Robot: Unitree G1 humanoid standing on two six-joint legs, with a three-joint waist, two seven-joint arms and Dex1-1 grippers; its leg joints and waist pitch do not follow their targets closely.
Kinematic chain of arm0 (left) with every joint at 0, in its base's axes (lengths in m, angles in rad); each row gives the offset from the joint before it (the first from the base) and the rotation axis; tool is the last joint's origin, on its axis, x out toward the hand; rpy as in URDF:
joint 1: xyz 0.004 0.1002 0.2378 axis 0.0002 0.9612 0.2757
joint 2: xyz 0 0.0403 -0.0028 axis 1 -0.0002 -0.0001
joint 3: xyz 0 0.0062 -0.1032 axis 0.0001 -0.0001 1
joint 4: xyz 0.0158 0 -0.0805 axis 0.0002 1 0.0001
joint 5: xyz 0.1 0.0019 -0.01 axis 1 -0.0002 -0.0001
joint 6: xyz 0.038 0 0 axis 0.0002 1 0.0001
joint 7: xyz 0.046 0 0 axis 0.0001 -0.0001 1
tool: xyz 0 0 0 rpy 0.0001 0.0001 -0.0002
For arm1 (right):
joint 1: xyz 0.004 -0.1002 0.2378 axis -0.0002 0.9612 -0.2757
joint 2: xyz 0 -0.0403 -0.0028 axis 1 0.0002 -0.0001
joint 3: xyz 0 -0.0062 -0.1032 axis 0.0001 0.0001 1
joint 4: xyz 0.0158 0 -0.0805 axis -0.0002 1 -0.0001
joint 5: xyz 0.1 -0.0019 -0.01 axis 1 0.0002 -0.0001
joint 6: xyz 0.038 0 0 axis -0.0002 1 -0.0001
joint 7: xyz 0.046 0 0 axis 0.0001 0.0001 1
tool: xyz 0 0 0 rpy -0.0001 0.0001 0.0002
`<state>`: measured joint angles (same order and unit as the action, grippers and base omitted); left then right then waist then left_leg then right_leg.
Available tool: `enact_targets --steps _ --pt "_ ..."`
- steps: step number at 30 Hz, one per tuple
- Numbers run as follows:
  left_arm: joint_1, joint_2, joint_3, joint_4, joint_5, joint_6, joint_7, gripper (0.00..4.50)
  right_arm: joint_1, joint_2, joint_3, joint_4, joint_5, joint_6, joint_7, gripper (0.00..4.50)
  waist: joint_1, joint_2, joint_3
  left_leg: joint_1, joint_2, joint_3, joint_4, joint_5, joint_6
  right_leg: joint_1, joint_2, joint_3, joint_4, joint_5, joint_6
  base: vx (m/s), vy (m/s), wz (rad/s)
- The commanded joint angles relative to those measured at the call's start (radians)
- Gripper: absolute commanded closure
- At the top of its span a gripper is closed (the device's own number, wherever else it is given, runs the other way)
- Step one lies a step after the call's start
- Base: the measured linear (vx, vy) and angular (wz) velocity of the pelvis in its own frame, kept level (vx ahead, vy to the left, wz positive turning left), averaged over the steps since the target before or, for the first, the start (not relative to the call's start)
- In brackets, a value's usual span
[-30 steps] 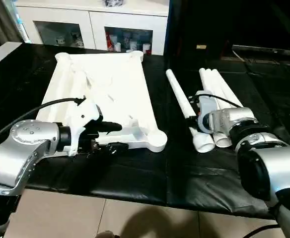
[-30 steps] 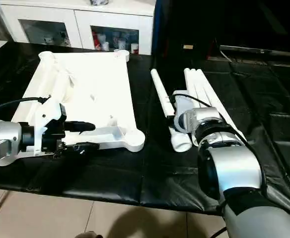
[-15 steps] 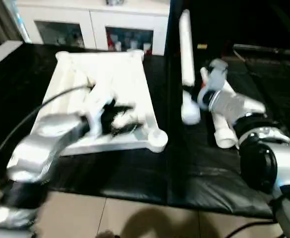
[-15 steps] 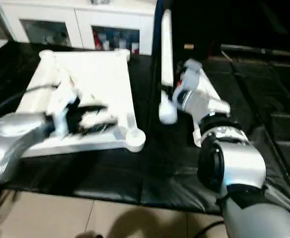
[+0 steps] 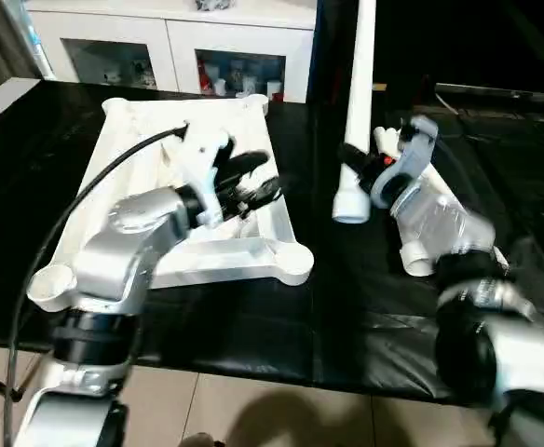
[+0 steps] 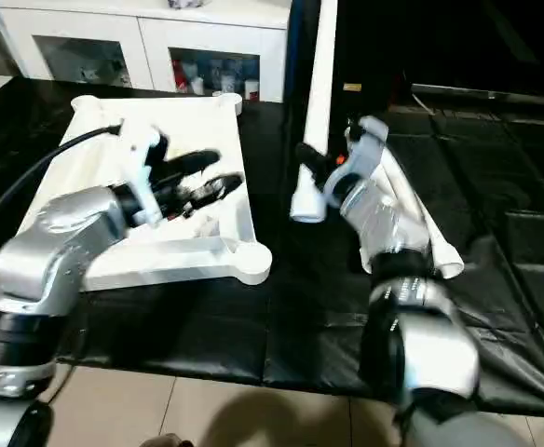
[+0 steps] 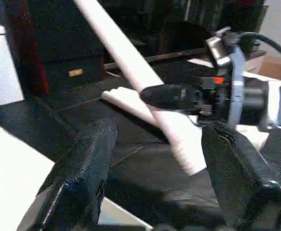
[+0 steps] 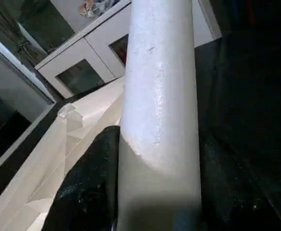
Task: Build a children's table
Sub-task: Pick table leg
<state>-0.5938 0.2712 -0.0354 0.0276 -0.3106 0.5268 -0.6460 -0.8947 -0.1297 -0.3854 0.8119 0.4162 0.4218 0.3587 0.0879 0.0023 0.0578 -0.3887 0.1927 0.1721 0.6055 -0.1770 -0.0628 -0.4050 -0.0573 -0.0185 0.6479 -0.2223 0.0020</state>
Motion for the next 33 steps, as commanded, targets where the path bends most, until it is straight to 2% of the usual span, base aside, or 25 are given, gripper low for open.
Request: enact_targets --steps 1,2,6,7,9,10,11,12,14,15,16,17,18,19,21,22,24,27,33 --pt "-0.013 -0.002 0.013 0.01 0.004 -0.003 0.014 1.27 0.013 0.006 0.012 -0.053 0.0 0.031 -0.018 2.64 0.001 0.0 -0.085 0.018 0.017 0.002 -0.05 -0.016 0.034 0.064 -0.052 0.025 -0.054 0.16 -0.269 0.0 0.0 0.0" --pt "-0.013 -0.003 0.013 0.011 0.005 -0.004 0.015 1.27 0.018 0.009 0.018 -0.062 -0.001 0.044 -0.019 2.64 0.0 -0.003 -0.086 0.018 0.017 0.002 -0.05 -0.015 0.032 0.065 -0.051 0.025 -0.054 0.162 -0.267 0.0 0.0 0.0" --pt "-0.015 -0.006 0.015 0.015 0.006 -0.005 0.022 1.27 0.033 0.021 0.021 -0.098 0.005 0.074 -0.03 2.64 0.0 -0.001 -0.085 0.019 0.017 0.002 -0.051 -0.021 0.024 0.064 -0.054 0.026 -0.055 0.15 -0.261 0.0 0.0 0.0" --pt "-0.016 -0.007 0.017 0.016 0.005 -0.005 0.026 1.27 0.035 0.024 0.02 -0.108 0.008 0.074 -0.037 2.64 0.0 -0.008 -0.085 0.018 0.017 0.003 -0.052 -0.022 0.024 0.065 -0.054 0.026 -0.056 0.147 -0.261 0.0 0.0 0.0" --pt "-0.019 -0.013 0.03 0.013 -0.006 0.001 0.037 1.27 0.048 0.038 0.007 -0.171 0.053 0.081 -0.017 2.64 0.002 -0.006 -0.083 0.018 0.018 0.003 -0.053 -0.022 0.025 0.065 -0.055 0.027 -0.055 0.14 -0.253 0.0 0.0 0.0" --pt "-0.021 -0.015 0.035 0.012 -0.011 0.004 0.04 1.27 0.053 0.039 0.01 -0.191 0.06 0.081 -0.006 2.64 0.002 -0.012 -0.084 0.019 0.019 0.003 -0.053 -0.019 0.029 0.065 -0.055 0.027 -0.055 0.147 -0.251 0.0 0.0 0.0" --pt "-0.022 -0.017 0.039 0.012 -0.015 0.007 0.043 1.27 0.058 0.039 0.017 -0.204 0.06 0.077 0.003 2.64 0.004 -0.011 -0.084 0.018 0.019 0.002 -0.053 -0.013 0.032 0.066 -0.055 0.027 -0.053 0.155 -0.249 0.0 0.0 0.0" --pt "-0.03 -0.025 0.051 0.013 -0.029 0.016 0.054 1.27 0.076 0.039 0.037 -0.251 0.062 0.07 0.034 2.64 0.005 -0.01 -0.083 0.018 0.018 0.003 -0.053 -0.008 0.036 0.065 -0.055 0.027 -0.054 0.158 -0.245 0.0 0.0 0.0" --pt "-0.034 -0.029 0.057 0.014 -0.035 0.02 0.058 1.27 0.083 0.039 0.042 -0.27 0.067 0.071 0.047 2.64 0.005 -0.012 -0.082 0.018 0.018 0.003 -0.053 -0.011 0.038 0.064 -0.056 0.027 -0.055 0.146 -0.243 0.0 0.0 0.0" --pt "-0.069 -0.071 0.108 0.031 -0.09 0.055 0.101 1.27 0.137 0.04 0.073 -0.386 0.107 0.1 0.126 2.64 0.012 -0.013 -0.081 0.021 0.017 0.006 -0.051 -0.021 0.041 0.065 -0.053 0.029 -0.058 0.149 -0.237 0.0 0.0 0.0" --pt "-0.088 -0.09 0.131 0.044 -0.114 0.07 0.121 1.27 0.158 0.038 0.086 -0.432 0.121 0.112 0.159 2.64 0.012 -0.013 -0.082 0.025 0.022 0.005 -0.051 -0.026 0.044 0.061 -0.056 0.031 -0.058 0.153 -0.24 0.0 0.0 0.0" --pt "-0.098 -0.098 0.142 0.05 -0.126 0.077 0.128 1.27 0.167 0.036 0.092 -0.449 0.129 0.128 0.169 2.64 0.012 -0.015 -0.083 0.017 0.02 0.001 -0.054 -0.01 0.046 0.068 -0.056 0.027 -0.055 0.165 -0.244 0.0 0.0 0.0" --pt "-0.11 -0.108 0.155 0.059 -0.142 0.086 0.138 1.27 0.178 0.032 0.1 -0.472 0.139 0.149 0.182 2.64 0.01 -0.019 -0.08 0.018 0.017 0.002 -0.054 -0.015 0.043 0.067 -0.053 0.027 -0.058 0.154 -0.245 0.0 0.0 0.0" --pt "-0.136 -0.126 0.176 0.076 -0.166 0.096 0.154 1.27 0.204 0.02 0.122 -0.521 0.156 0.182 0.217 2.65 0.01 -0.016 -0.08 0.018 0.017 0.001 -0.054 -0.02 0.041 0.067 -0.054 0.027 -0.058 0.145 -0.247 0.0 0.0 0.0" --pt "-0.154 -0.136 0.188 0.087 -0.186 0.103 0.157 1.27 0.222 0.013 0.133 -0.553 0.167 0.209 0.226 2.65 0.011 -0.02 -0.078 0.017 0.016 0.002 -0.055 -0.032 0.039 0.067 -0.056 0.028 -0.064 0.114 -0.243 0.0 0.0 0.0" --pt "-0.168 -0.144 0.194 0.096 -0.199 0.11 0.157 1.27 0.238 0.004 0.146 -0.579 0.171 0.234 0.229 2.65 0.01 -0.017 -0.076 0.018 0.016 0.001 -0.057 -0.038 0.032 0.066 -0.057 0.029 -0.066 0.09 -0.238 0.0 0.0 0.0" --pt "-0.194 -0.174 0.203 0.103 -0.246 0.135 0.146 1.27 0.273 0.005 0.162 -0.637 0.175 0.247 0.212 2.65 0.013 -0.019 -0.077 0.02 0.017 0.002 -0.055 -0.036 0.026 0.066 -0.057 0.03 -0.067 0.085 -0.236 0.0 0.0 0.0" --pt "-0.22 -0.218 0.225 0.118 -0.298 0.175 0.163 1.27 0.314 -0.004 0.198 -0.71 0.194 0.258 0.248 2.65 0.014 -0.019 -0.077 0.018 0.017 0.0 -0.056 -0.047 0.021 0.066 -0.058 0.029 -0.069 0.059 -0.233 0.0 0.0 0.0" --pt "-0.262 -0.233 0.243 0.192 -0.302 0.217 0.186 1.27 0.343 -0.006 0.22 -0.772 0.209 0.259 0.291 2.65 0.008 -0.017 -0.073 0.015 0.014 -0.002 -0.059 -0.074 0.011 0.066 -0.056 0.029 -0.079 0.003 -0.204 0.0 0.0 0.0"
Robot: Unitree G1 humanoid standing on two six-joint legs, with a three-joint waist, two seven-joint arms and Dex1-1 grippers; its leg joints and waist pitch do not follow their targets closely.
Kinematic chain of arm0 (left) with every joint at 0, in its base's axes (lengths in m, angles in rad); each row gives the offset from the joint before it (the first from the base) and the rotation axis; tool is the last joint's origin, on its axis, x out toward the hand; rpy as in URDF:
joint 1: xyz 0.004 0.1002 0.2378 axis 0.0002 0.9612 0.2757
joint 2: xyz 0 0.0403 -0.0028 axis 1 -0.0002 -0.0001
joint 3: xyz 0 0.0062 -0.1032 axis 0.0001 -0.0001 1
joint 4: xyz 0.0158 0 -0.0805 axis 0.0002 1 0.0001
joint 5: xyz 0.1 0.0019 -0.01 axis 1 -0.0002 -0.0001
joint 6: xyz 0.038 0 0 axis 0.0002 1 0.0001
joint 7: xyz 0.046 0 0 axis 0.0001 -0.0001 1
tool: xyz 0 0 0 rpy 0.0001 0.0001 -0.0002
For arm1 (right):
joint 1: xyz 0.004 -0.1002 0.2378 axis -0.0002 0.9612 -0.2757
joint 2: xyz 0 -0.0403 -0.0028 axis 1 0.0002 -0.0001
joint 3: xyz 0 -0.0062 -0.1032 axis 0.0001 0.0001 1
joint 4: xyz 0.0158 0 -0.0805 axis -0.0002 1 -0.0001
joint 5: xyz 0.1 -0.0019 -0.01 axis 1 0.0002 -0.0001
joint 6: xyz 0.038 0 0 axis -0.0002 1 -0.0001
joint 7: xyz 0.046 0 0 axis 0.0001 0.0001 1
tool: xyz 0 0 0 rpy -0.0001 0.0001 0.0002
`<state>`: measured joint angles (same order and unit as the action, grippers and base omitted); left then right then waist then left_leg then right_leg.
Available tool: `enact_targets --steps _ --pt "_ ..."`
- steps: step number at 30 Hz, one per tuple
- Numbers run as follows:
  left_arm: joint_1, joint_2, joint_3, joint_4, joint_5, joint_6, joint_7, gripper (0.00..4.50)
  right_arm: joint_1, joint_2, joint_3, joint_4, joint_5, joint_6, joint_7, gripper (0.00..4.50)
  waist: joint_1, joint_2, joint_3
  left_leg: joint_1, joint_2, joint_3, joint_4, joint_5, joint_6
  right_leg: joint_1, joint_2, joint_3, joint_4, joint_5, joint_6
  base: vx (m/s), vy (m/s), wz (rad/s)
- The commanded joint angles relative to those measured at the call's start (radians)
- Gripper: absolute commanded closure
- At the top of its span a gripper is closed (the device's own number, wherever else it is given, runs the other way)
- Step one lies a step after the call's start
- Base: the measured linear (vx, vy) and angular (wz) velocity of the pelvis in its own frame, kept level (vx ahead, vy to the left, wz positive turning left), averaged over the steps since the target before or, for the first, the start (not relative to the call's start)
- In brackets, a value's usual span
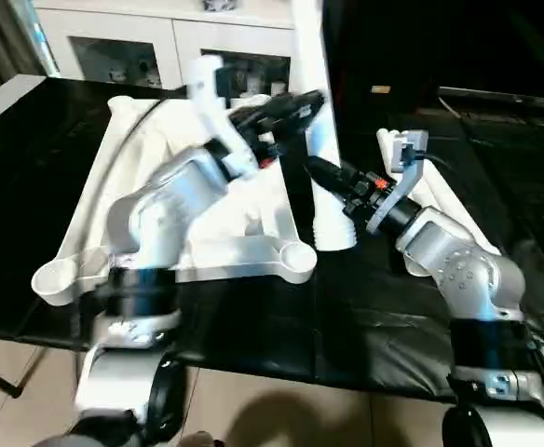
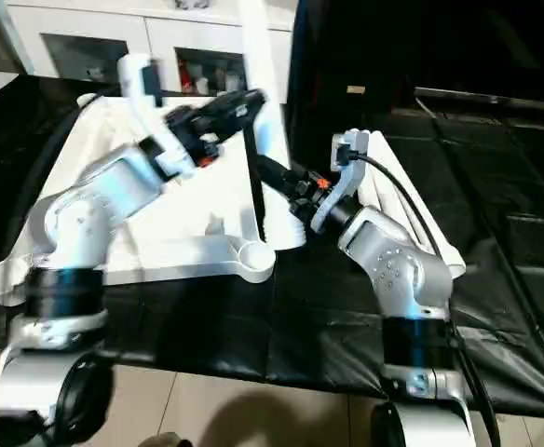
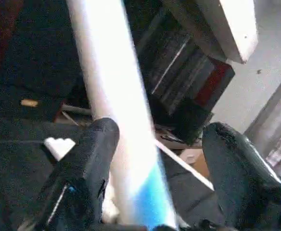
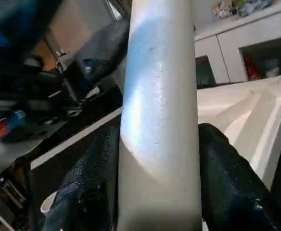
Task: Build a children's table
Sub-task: Pick table leg
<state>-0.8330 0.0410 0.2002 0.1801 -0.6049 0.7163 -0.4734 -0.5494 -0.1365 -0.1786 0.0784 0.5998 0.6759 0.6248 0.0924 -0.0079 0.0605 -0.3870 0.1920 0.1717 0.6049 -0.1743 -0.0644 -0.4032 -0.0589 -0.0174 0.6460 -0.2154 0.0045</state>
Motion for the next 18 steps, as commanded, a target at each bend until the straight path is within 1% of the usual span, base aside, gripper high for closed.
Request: enact_targets --steps 1,2,3,4,5,7,10,11,13,14,15,16,17,18 --pt "-0.025 -0.003 0.01 0.042 -0.011 0.029 0.014 1.27 -0.002 0.001 0.013 -0.039 0.025 0.004 0.026 2.65 0.003 -0.007 -0.076 0.015 0.014 -0.001 -0.058 -0.079 0.012 0.063 -0.054 0.028 -0.078 -0.008 -0.206 0.0 0.0 0.0" --pt "-0.033 -0.006 0.019 0.054 -0.029 0.047 0.02 1.27 0.001 0.001 0.013 -0.044 0.023 0.002 0.029 2.65 0.002 -0.008 -0.076 0.015 0.014 -0.001 -0.058 -0.081 0.01 0.063 -0.055 0.028 -0.078 -0.011 -0.208 0.0 0.0 0.0" --pt "-0.036 -0.007 0.023 0.058 -0.035 0.053 0.022 1.27 0.002 0.0 0.013 -0.046 0.022 0.002 0.03 2.65 0.002 -0.004 -0.076 0.015 0.015 -0.002 -0.058 -0.08 0.007 0.062 -0.055 0.028 -0.078 -0.007 -0.212 0.0 0.0 0.0" --pt "-0.041 -0.014 0.031 0.064 -0.05 0.063 0.032 1.27 0.006 -0.002 0.018 -0.053 0.02 0.0 0.033 2.65 0.002 -0.005 -0.077 0.015 0.016 -0.002 -0.058 -0.079 0.007 0.062 -0.054 0.028 -0.077 -0.001 -0.213 0.0 0.0 0.0" --pt "-0.044 -0.016 0.035 0.067 -0.057 0.067 0.038 1.0 0.009 -0.004 0.021 -0.059 0.021 0.001 0.031 2.65 0.003 -0.006 -0.077 0.015 0.016 -0.003 -0.058 -0.077 0.008 0.063 -0.054 0.028 -0.076 0.011 -0.216 0.0 0.0 0.0" --pt "-0.052 -0.026 0.05 0.074 -0.078 0.079 0.056 0.93 0.019 -0.008 0.031 -0.076 0.026 0.003 0.026 2.65 0.004 -0.006 -0.078 0.014 0.016 -0.003 -0.058 -0.07 0.011 0.064 -0.055 0.028 -0.075 0.032 -0.224 0.0 0.0 0.0" --pt "-0.054 -0.028 0.055 0.074 -0.085 0.086 0.062 0.55 0.024 -0.01 0.038 -0.084 0.025 0.002 0.025 2.65 0.004 -0.006 -0.077 0.014 0.016 -0.003 -0.058 -0.075 0.014 0.064 -0.055 0.028 -0.076 0.025 -0.223 0.0 0.0 0.0" --pt "-0.054 -0.028 0.055 0.074 -0.085 0.086 0.062 0.49 0.024 -0.01 0.038 -0.084 0.025 0.002 0.025 2.65 0.004 -0.006 -0.077 0.014 0.016 -0.003 -0.058 -0.075 0.014 0.064 -0.055 0.028 -0.076 0.025 -0.223 0.0 0.0 0.0" --pt "-0.062 -0.034 0.068 0.08 -0.095 0.091 0.071 0.46 0.03 -0.015 0.056 -0.087 0.006 -0.002 0.024 2.65 0.004 -0.006 -0.075 0.014 0.016 -0.003 -0.059 -0.082 0.011 0.064 -0.055 0.028 -0.078 0.01 -0.22 0.0 0.0 0.0" --pt "-0.069 -0.039 0.08 0.087 -0.105 0.093 0.08 0.22 0.034 -0.025 0.077 -0.085 -0.017 -0.002 0.023 2.65 0.004 -0.006 -0.075 0.014 0.015 -0.003 -0.059 -0.079 0.004 0.064 -0.054 0.028 -0.079 0.006 -0.217 0.0 0.0 0.0" --pt "-0.075 -0.043 0.09 0.091 -0.114 0.096 0.087 0.22 0.038 -0.032 0.094 -0.084 -0.035 -0.001 0.023 2.65 0.004 -0.006 -0.075 0.014 0.015 -0.003 -0.059 -0.08 0.003 0.064 -0.055 0.028 -0.079 0.005 -0.217 0.0 0.0 0.0" --pt "-0.075 -0.043 0.09 0.091 -0.114 0.096 0.087 0.64 0.038 -0.032 0.094 -0.084 -0.035 -0.001 0.023 2.65 0.004 -0.007 -0.074 0.013 0.015 -0.003 -0.059 -0.084 0.002 0.064 -0.055 0.029 -0.08 0.001 -0.215 0.0 0.0 0.0" --pt "-0.078 -0.045 0.097 0.094 -0.123 0.098 0.094 0.72 0.041 -0.039 0.107 -0.083 -0.046 0.0 0.021 2.65 0.004 -0.006 -0.075 0.013 0.016 -0.003 -0.059 -0.086 0.002 0.064 -0.056 0.028 -0.08 -0.003 -0.213 0.0 0.0 0.0" --pt "-0.08 -0.049 0.101 0.096 -0.126 0.098 0.104 0.63 0.04 -0.035 0.112 -0.081 -0.062 -0.017 0.005 2.65 0.003 -0.005 -0.075 0.013 0.016 -0.004 -0.059 -0.084 0.003 0.063 -0.055 0.028 -0.079 0.004 -0.212 0.0 0.0 0.0"
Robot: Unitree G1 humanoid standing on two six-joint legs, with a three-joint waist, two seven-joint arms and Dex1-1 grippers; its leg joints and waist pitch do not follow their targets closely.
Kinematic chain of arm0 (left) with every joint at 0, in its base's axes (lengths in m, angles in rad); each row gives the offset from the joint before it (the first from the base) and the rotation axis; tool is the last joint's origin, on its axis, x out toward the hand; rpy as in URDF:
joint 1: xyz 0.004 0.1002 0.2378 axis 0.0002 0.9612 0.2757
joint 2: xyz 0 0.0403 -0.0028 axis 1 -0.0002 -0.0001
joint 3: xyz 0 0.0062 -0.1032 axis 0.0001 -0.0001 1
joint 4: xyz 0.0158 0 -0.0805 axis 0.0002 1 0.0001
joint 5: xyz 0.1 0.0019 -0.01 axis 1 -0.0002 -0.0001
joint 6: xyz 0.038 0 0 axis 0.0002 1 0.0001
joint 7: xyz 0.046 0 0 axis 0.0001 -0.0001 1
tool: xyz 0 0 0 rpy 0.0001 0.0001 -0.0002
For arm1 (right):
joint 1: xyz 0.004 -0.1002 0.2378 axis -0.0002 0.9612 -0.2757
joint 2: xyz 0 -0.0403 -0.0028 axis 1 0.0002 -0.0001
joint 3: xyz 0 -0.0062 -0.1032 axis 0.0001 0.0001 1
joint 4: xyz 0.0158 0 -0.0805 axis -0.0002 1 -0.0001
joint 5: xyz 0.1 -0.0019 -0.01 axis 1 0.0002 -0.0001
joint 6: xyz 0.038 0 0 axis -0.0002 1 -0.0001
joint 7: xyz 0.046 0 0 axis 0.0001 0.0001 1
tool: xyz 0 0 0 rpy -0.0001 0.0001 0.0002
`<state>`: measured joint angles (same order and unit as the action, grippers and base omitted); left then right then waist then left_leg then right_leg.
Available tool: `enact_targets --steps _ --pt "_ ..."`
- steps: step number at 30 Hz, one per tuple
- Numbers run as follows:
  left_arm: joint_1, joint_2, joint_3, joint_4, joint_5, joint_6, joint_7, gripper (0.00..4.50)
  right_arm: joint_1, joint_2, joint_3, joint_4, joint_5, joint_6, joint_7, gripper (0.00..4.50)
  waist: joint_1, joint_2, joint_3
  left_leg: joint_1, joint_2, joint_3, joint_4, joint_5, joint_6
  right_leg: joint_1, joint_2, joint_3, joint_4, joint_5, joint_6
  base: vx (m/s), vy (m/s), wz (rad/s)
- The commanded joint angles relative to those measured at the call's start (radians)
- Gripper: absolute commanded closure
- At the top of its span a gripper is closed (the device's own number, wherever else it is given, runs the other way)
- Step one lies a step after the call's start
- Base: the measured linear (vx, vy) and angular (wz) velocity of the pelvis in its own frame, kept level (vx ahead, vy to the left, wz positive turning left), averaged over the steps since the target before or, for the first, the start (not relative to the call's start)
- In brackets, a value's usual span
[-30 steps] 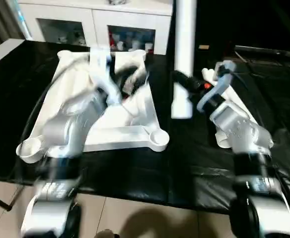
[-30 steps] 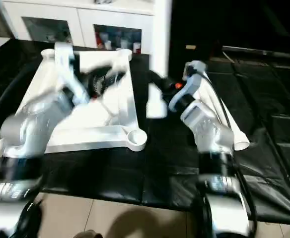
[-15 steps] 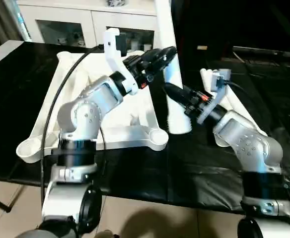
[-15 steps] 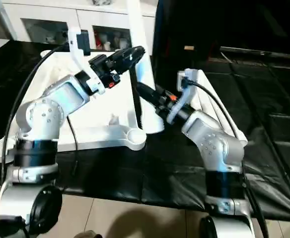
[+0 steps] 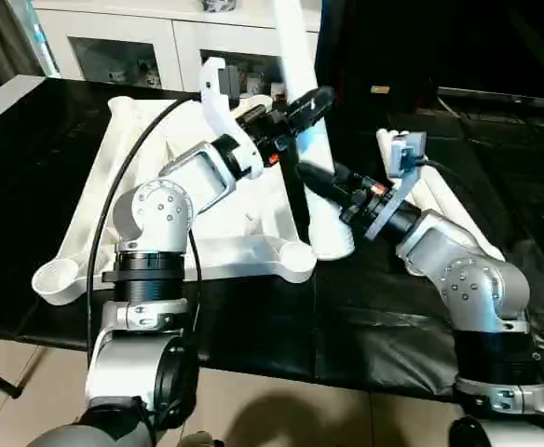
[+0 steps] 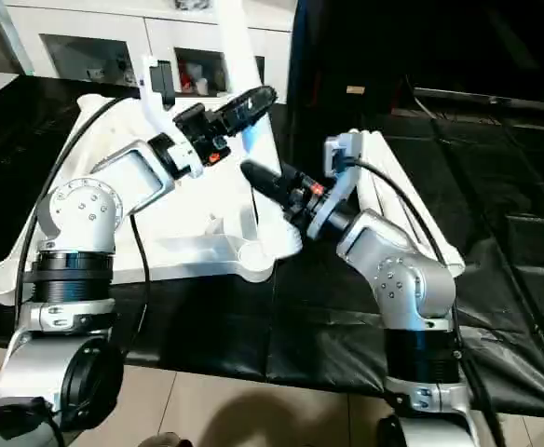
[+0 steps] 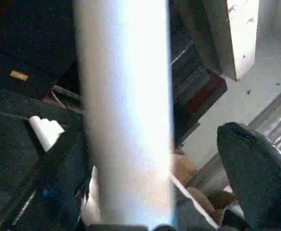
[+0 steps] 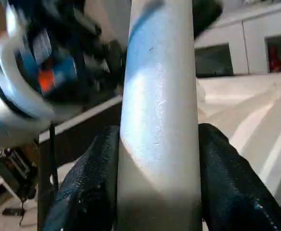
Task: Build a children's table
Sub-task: Pick table leg
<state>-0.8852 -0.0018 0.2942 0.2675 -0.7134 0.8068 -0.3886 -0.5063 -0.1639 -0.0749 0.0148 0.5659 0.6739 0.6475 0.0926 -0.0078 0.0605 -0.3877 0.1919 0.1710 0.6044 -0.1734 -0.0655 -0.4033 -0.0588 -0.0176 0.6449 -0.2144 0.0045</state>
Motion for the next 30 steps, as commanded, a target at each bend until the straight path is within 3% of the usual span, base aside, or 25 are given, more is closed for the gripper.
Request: enact_targets --steps 1,2,4,7,8,9,20,21,30 --pt "-0.029 -0.008 0.01 0.01 -0.02 0.008 0.025 0.63 -0.003 -0.005 0.012 -0.015 -0.039 -0.025 -0.028 2.65 0.003 -0.006 -0.074 0.014 0.016 -0.003 -0.059 -0.086 0.002 0.062 -0.055 0.029 -0.079 0.0 -0.209 0.0 0.0 0.0" --pt "-0.031 -0.013 0.014 0.012 -0.022 0.007 0.037 0.63 -0.005 0.0 0.018 -0.013 -0.057 -0.04 -0.049 2.65 0.003 -0.006 -0.074 0.014 0.016 -0.003 -0.059 -0.087 -0.001 0.063 -0.056 0.029 -0.08 -0.007 -0.207 0.0 0.0 0.0" --pt "-0.032 -0.025 0.022 0.013 -0.028 0.01 0.052 1.16 -0.006 -0.01 0.044 -0.01 -0.091 -0.047 -0.064 2.65 0.002 -0.007 -0.074 0.014 0.016 -0.003 -0.059 -0.088 -0.003 0.062 -0.055 0.029 -0.08 -0.008 -0.207 0.0 0.0 0.0" --pt "-0.027 -0.032 0.014 0.005 -0.028 0.013 0.056 1.07 -0.006 -0.023 0.073 -0.003 -0.121 -0.07 -0.063 2.65 0.002 -0.007 -0.074 0.014 0.016 -0.003 -0.059 -0.085 -0.001 0.063 -0.055 0.029 -0.079 0.004 -0.203 0.0 0.0 0.0" --pt "-0.024 -0.032 0.005 -0.001 -0.023 0.016 0.056 1.29 -0.006 -0.023 0.076 0.0 -0.129 -0.082 -0.063 2.65 0.001 -0.01 -0.074 0.014 0.016 -0.002 -0.059 -0.087 0.002 0.063 -0.055 0.029 -0.08 0.003 -0.203 0.0 0.0 0.0" --pt "-0.023 -0.032 0.0 -0.003 -0.019 0.016 0.056 1.52 -0.007 -0.023 0.077 0.0 -0.132 -0.087 -0.063 2.65 0.001 -0.009 -0.074 0.013 0.015 -0.003 -0.059 -0.087 0.005 0.064 -0.055 0.03 -0.079 0.001 -0.202 0.0 0.0 0.0" --pt "0.013 -0.022 -0.083 -0.034 0.046 0.005 0.04 1.89 -0.001 -0.03 0.107 -0.002 -0.161 -0.129 -0.051 2.65 0.0 -0.012 -0.075 0.014 0.017 -0.002 -0.058 -0.072 0.024 0.064 -0.055 0.03 -0.078 0.022 -0.207 0.0 0.0 0.0" --pt "0.015 -0.021 -0.088 -0.034 0.051 0.002 0.039 2.2 -0.001 -0.03 0.107 -0.001 -0.163 -0.131 -0.05 2.65 0.0 -0.011 -0.075 0.014 0.018 -0.002 -0.058 -0.072 0.024 0.063 -0.055 0.03 -0.077 0.022 -0.207 0.0 0.0 0.0" --pt "0.005 -0.023 -0.061 -0.014 0.067 -0.05 0.077 2.63 -0.006 -0.037 0.119 0.014 -0.173 -0.124 -0.048 2.65 0.0 -0.013 -0.074 0.013 0.017 -0.002 -0.058 -0.074 0.024 0.063 -0.055 0.03 -0.078 0.019 -0.209 0.0 0.0 0.0"
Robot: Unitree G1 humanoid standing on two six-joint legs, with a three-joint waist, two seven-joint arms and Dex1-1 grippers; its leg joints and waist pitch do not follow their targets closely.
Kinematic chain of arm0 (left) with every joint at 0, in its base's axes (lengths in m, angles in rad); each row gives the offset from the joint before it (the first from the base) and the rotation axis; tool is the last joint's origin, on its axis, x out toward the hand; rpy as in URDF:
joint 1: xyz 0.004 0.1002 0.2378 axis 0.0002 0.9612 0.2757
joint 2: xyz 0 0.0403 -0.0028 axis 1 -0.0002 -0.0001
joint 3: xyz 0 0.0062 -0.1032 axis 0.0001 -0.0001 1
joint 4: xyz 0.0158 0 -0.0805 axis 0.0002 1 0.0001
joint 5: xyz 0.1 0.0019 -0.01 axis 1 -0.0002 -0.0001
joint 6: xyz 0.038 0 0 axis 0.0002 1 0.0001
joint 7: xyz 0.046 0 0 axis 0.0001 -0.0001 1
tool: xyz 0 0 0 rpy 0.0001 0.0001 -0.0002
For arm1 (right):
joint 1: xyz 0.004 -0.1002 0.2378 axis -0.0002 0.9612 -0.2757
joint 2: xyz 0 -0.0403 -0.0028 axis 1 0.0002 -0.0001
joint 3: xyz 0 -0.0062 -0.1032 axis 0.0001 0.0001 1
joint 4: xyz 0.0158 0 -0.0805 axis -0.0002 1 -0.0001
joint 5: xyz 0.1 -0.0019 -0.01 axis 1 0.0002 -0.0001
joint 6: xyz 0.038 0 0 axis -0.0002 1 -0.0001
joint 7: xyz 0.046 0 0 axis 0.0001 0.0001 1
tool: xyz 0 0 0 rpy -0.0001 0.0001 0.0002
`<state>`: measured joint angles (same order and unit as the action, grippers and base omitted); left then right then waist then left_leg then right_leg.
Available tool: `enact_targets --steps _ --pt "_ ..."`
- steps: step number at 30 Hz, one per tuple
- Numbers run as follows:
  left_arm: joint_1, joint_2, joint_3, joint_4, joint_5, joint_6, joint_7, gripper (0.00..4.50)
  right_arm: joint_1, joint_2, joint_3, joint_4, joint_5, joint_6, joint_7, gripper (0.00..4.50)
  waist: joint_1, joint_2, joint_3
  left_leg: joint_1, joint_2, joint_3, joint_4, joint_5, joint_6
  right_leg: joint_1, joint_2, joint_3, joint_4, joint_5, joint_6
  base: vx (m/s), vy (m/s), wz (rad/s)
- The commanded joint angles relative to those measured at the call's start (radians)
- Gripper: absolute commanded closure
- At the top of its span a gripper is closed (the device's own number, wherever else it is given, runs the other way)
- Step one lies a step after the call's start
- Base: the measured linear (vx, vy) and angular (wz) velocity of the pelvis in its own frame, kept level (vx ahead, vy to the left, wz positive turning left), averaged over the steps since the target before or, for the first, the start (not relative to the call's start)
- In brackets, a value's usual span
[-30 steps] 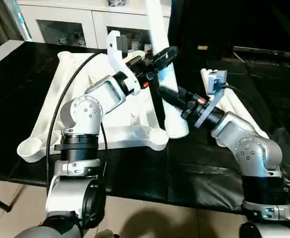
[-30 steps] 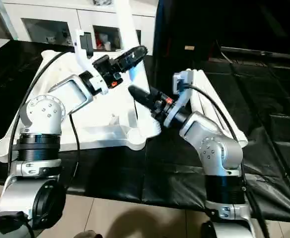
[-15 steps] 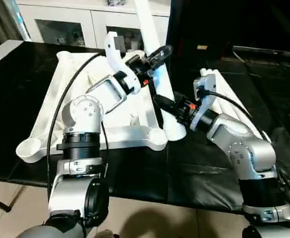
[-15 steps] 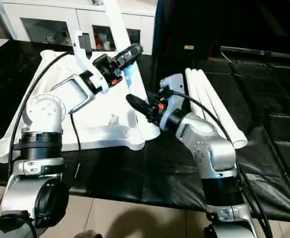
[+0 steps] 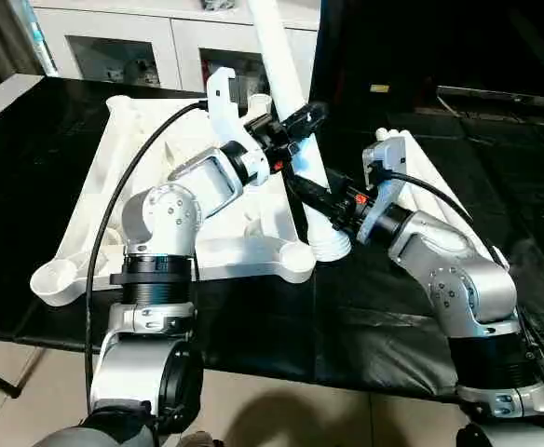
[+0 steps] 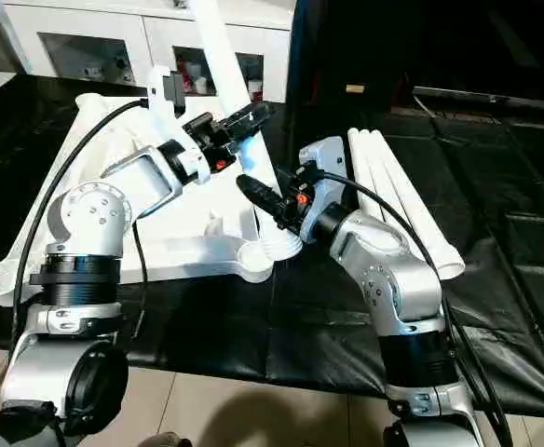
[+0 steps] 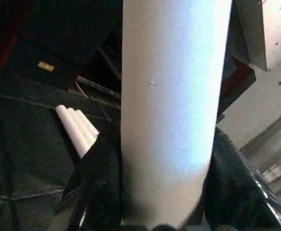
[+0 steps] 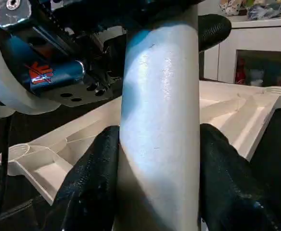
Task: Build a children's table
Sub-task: Pick table leg
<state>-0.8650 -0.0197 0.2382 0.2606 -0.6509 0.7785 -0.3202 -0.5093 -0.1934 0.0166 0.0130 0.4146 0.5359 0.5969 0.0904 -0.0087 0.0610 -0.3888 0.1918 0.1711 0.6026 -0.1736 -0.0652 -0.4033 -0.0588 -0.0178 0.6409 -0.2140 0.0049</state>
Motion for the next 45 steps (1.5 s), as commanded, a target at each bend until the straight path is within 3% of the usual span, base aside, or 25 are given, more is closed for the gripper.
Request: enact_targets --steps 1,9,10,12,18,21,23,25,28,29,32,34,35,37,42,45 --pt "-0.017 -0.005 -0.003 -0.006 0.005 -0.025 0.01 2.63 -0.003 -0.007 0.028 0.016 -0.022 0.015 0.002 2.65 0.002 -0.013 -0.075 0.014 0.017 -0.002 -0.056 -0.072 0.024 0.064 -0.055 0.03 -0.074 0.02 -0.209 0.0 0.0 0.0" --pt "-0.022 0.008 -0.017 -0.002 0.032 -0.048 0.012 2.66 -0.008 0.012 0.003 0.024 0.005 0.037 -0.019 2.65 0.002 -0.011 -0.075 0.015 0.017 -0.002 -0.057 -0.071 0.025 0.063 -0.055 0.03 -0.074 0.02 -0.208 0.0 0.0 0.0" --pt "-0.022 0.012 -0.022 0.0 0.039 -0.052 0.012 2.66 -0.008 0.012 0.0 0.024 0.009 0.044 -0.022 2.3 0.002 -0.011 -0.075 0.015 0.018 -0.002 -0.057 -0.072 0.024 0.063 -0.055 0.03 -0.073 0.021 -0.209 0.0 0.0 0.0" --pt "-0.03 0.034 -0.034 0.016 0.069 -0.08 0.007 2.67 -0.016 0.034 -0.06 0.019 0.086 0.088 -0.03 1.95 0.001 -0.011 -0.075 0.015 0.017 -0.003 -0.058 -0.07 0.029 0.063 -0.054 0.03 -0.073 0.025 -0.208 0.0 0.0 0.0" --pt "-0.044 0.059 -0.033 0.042 0.098 -0.106 -0.002 2.68 -0.027 0.04 -0.108 0.025 0.142 0.152 -0.048 1.51 0.002 -0.008 -0.076 0.016 0.017 -0.003 -0.058 -0.065 0.015 0.064 -0.055 0.029 -0.071 0.039 -0.209 0.0 0.0 0.0" --pt "-0.047 0.066 -0.036 0.046 0.102 -0.113 -0.006 2.68 -0.023 0.031 -0.099 0.019 0.144 0.176 -0.037 1.49 0.003 -0.007 -0.077 0.016 0.018 -0.004 -0.059 -0.061 0.011 0.064 -0.056 0.028 -0.07 0.047 -0.212 0.0 0.0 0.0" --pt "-0.047 0.074 -0.045 0.05 0.107 -0.121 -0.012 2.68 -0.022 0.024 -0.087 0.015 0.107 0.16 -0.063 1.49 0.005 -0.007 -0.077 0.017 0.018 -0.003 -0.059 -0.058 0.005 0.063 -0.056 0.029 -0.07 0.046 -0.211 0.0 0.0 0.0" --pt "-0.049 0.088 -0.059 0.057 0.122 -0.136 -0.021 2.68 -0.017 -0.013 -0.039 0.01 0.039 0.113 -0.051 1.49 0.005 -0.011 -0.076 0.017 0.018 -0.002 -0.059 -0.063 -0.002 0.063 -0.056 0.029 -0.072 0.038 -0.206 0.0 0.0 0.0" --pt "-0.051 0.104 -0.069 0.064 0.139 -0.151 -0.034 2.68 -0.013 -0.031 -0.041 -0.01 0.056 0.124 -0.028 1.49 0.006 -0.01 -0.075 0.016 0.017 -0.002 -0.059 -0.069 -0.003 0.065 -0.057 0.03 -0.072 0.024 -0.194 0.0 0.0 0.0" --pt "-0.054 0.114 -0.076 0.07 0.151 -0.158 -0.045 2.68 -0.013 -0.034 -0.06 -0.032 0.098 0.157 -0.015 1.49 0.006 -0.011 -0.075 0.016 0.016 -0.002 -0.059 -0.07 0.002 0.065 -0.056 0.031 -0.073 0.022 -0.189 0.0 0.0 0.0" --pt "-0.057 0.127 -0.086 0.077 0.163 -0.165 -0.063 2.68 -0.018 -0.037 -0.075 -0.036 0.117 0.185 -0.022 1.49 0.006 -0.01 -0.077 0.016 0.018 -0.004 -0.059 -0.056 0.011 0.064 -0.056 0.029 -0.07 0.042 -0.195 0.0 0.0 0.0" --pt "-0.057 0.148 -0.114 0.076 0.172 -0.165 -0.105 2.68 -0.038 -0.004 -0.145 -0.005 0.169 0.197 -0.058 1.49 0.007 -0.01 -0.077 0.016 0.017 -0.002 -0.059 -0.053 0.011 0.062 -0.057 0.03 -0.069 0.05 -0.207 0.0 0.0 0.0" --pt "-0.057 0.153 -0.121 0.075 0.173 -0.164 -0.114 2.68 -0.041 -0.005 -0.148 -0.001 0.173 0.198 -0.054 1.49 0.006 -0.009 -0.077 0.017 0.018 -0.002 -0.06 -0.059 0.01 0.061 -0.058 0.029 -0.069 0.035 -0.213 0.0 0.0 0.0" --pt "-0.057 0.166 -0.14 0.068 0.176 -0.16 -0.147 2.68 -0.045 -0.02 -0.133 0.003 0.178 0.224 -0.032 1.49 0.007 -0.007 -0.077 0.018 0.018 -0.002 -0.06 -0.057 0.005 0.063 -0.056 0.029 -0.068 0.036 -0.214 0.0 0.0 0.0" --pt "-0.062 0.188 -0.173 0.059 0.162 -0.135 -0.24 2.68 -0.051 -0.097 -0.022 0.001 0.067 0.169 0.028 1.49 0.008 -0.007 -0.077 0.016 0.017 -0.002 -0.057 -0.048 -0.003 0.065 -0.058 0.029 -0.065 0.065 -0.215 0.0 0.0 0.0" --pt "-0.076 0.211 -0.212 0.036 0.134 -0.105 -0.349 2.68 -0.055 -0.166 0.047 -0.038 0.082 0.212 0.137 1.49 0.008 -0.005 -0.077 0.018 0.018 -0.001 -0.057 -0.062 0.001 0.066 -0.057 0.03 -0.067 0.059 -0.219 0.0 0.0 0.0"
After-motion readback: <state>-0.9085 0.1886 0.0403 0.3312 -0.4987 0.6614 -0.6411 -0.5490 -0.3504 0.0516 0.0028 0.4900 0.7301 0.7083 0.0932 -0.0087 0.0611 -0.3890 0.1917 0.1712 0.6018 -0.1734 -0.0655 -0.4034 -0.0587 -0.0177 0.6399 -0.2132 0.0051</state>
